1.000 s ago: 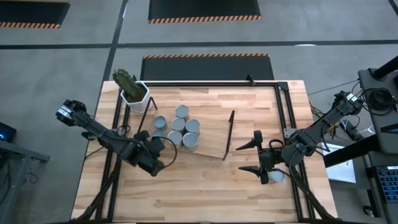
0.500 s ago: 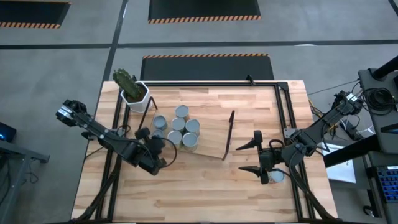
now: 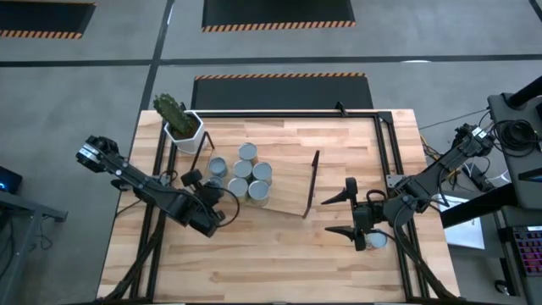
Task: Pick and place cans onto a shelf
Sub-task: Adjust the small canned oranges can on the shelf
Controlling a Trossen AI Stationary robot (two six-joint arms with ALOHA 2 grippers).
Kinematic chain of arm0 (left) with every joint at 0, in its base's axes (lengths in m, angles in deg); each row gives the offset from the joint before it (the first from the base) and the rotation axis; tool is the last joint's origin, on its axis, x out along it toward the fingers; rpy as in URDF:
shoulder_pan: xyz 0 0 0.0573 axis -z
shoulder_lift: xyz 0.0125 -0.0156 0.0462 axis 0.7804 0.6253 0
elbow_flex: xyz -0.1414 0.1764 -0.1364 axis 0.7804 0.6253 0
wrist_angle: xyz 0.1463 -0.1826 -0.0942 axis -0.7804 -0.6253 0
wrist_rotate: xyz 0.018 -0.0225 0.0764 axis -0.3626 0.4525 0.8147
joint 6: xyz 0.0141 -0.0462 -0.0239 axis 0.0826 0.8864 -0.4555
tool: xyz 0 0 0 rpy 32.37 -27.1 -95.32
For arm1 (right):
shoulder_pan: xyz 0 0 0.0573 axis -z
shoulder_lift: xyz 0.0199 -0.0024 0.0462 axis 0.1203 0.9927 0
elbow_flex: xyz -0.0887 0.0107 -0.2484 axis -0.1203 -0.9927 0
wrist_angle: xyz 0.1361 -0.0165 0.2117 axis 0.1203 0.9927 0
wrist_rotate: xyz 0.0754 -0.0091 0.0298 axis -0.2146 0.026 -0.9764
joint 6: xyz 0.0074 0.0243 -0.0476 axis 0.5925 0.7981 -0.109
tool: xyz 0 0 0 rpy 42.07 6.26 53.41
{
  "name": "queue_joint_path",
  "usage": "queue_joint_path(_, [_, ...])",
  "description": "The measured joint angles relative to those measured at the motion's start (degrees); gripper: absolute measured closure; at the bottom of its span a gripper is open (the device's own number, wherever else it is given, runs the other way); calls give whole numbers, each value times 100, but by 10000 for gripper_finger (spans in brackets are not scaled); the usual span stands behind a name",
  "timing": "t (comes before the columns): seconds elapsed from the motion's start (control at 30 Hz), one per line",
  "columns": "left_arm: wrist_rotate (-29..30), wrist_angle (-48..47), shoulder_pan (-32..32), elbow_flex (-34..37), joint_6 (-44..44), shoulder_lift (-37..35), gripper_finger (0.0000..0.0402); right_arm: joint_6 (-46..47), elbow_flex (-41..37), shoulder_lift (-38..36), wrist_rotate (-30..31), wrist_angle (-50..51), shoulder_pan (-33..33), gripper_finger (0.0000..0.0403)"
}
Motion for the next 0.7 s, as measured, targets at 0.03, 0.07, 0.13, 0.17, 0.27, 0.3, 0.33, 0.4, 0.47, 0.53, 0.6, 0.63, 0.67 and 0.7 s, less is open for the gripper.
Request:
queue_joint_path(0.03, [0, -10, 0, 14, 0, 0, 402, 0, 0, 0, 0, -1, 0, 76])
queue_joint_path(0.07, [0, -36, 0, 18, 0, 2, 402, 0, 0, 0, 0, 0, 0, 76])
queue_joint_path(0.13, [16, -59, 0, 31, 1, 2, 402, -1, 0, 0, 1, 0, 1, 76])
queue_joint_path(0.17, [17, -59, 0, 50, 16, 2, 402, -1, 0, 0, 1, 0, 2, 76])
queue_joint_path(0.27, [20, -57, 0, 150, 148, 2, 402, -2, 0, 0, 1, 0, 2, 76])
queue_joint_path(0.3, [20, -48, 0, 213, 230, 2, 402, -2, 0, 0, 0, 0, 1, 76])
queue_joint_path(0.33, [20, -46, 0, 284, 314, 2, 402, -1, 0, 0, 1, 0, 2, 76])
queue_joint_path(0.4, [-16, -48, 2, 394, 502, 2, 402, 0, 0, 0, -1, 0, 0, 76])
queue_joint_path(0.47, [-74, -42, 9, 416, 600, 2, 402, 6, 0, 0, 1, 0, 0, 76])
queue_joint_path(0.53, [-144, -45, 9, 396, 618, 2, 402, 2, 0, 0, 0, 0, 1, 76])
queue_joint_path(0.6, [-220, -49, 9, 315, 588, 3, 402, 2, 0, 0, -1, 2, 2, 76])
queue_joint_path(0.63, [-237, -48, 9, 261, 523, 4, 402, 2, 0, 0, 1, 0, 2, 76])
queue_joint_path(0.67, [-276, -55, 9, 197, 445, 4, 402, 1, 0, 0, 1, 2, 2, 76])
queue_joint_path(0.7, [-334, -55, 10, 135, 340, 4, 402, 2, 0, 0, 1, 0, 2, 76])
